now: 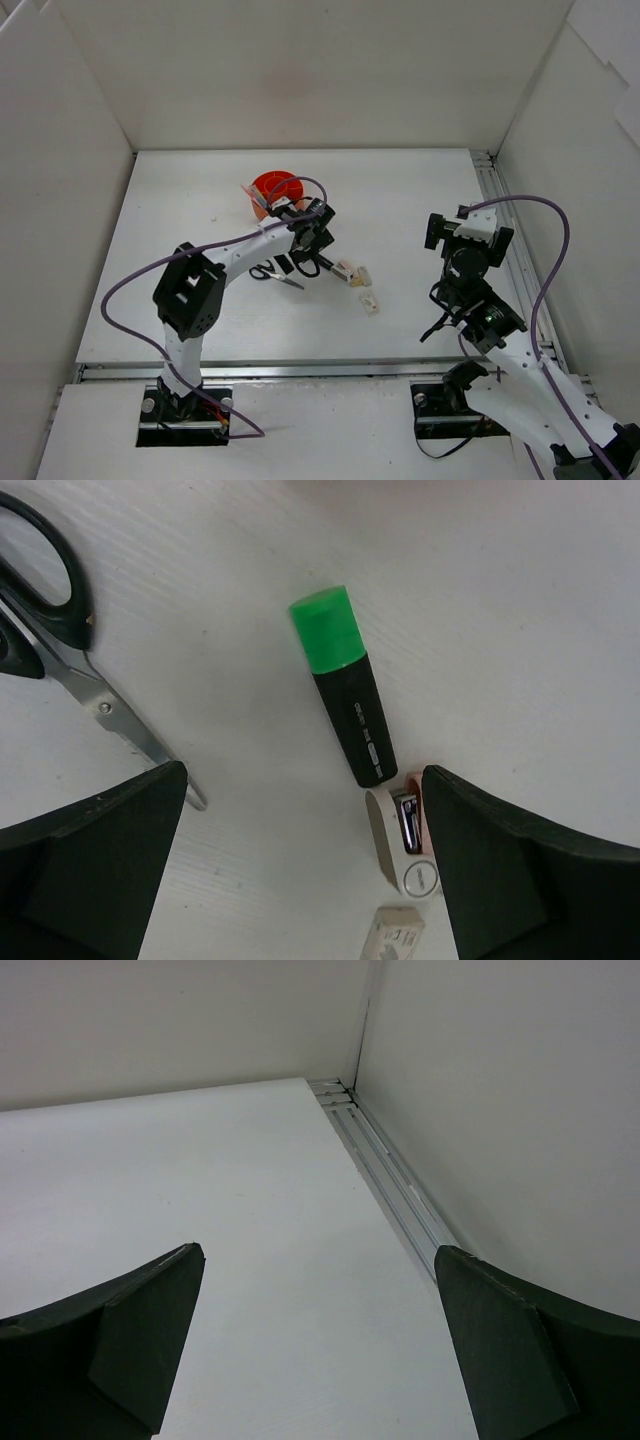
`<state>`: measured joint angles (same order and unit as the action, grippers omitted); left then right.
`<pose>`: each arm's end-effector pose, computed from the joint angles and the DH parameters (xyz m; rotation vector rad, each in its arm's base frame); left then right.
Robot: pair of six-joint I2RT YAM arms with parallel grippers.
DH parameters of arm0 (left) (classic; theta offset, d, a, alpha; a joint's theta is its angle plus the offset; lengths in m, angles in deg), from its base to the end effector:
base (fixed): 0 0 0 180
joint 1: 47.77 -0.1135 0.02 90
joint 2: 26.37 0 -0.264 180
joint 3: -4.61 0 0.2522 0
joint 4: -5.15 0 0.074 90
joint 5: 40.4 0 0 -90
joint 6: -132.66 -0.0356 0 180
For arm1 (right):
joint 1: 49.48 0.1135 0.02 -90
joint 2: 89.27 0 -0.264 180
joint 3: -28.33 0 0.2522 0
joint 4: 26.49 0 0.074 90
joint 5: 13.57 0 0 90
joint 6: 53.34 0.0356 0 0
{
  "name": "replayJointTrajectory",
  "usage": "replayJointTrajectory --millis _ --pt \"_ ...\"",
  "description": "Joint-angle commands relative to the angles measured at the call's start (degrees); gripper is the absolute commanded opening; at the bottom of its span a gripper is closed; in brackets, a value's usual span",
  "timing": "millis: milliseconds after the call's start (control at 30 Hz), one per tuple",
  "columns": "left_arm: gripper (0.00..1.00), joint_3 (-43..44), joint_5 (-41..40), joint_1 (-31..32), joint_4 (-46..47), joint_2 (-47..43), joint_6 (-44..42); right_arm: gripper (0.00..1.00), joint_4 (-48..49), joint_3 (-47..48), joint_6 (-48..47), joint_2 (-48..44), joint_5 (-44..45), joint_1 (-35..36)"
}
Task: Sort the stationery into containers
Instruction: Pick up the pen from the center of the board.
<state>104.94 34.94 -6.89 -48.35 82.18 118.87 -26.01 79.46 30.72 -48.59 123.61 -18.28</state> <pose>0.3121 -0.2582 0.2322 -0.8837 2.4927 -0.3906 0.1540 0.0627 0.3499 0.2338 1.4257 -0.2059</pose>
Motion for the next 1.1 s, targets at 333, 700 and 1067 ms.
replayJointTrajectory --millis 333,700,1067 --pt "0.91 16.8 -6.4 -0.7 -9.0 13.0 13.8 0.98 2.9 -0.6 0.7 -0.7 2.5 -1.1" --pt "0.52 17.2 -7.6 -1.3 -8.0 16.9 13.8 0.98 3.1 -0.6 0.7 0.4 2.0 -1.6" --pt "0.17 19.0 -7.0 -1.3 -8.9 19.4 12.1 0.98 3.9 -1.1 0.5 0.6 2.6 -1.8"
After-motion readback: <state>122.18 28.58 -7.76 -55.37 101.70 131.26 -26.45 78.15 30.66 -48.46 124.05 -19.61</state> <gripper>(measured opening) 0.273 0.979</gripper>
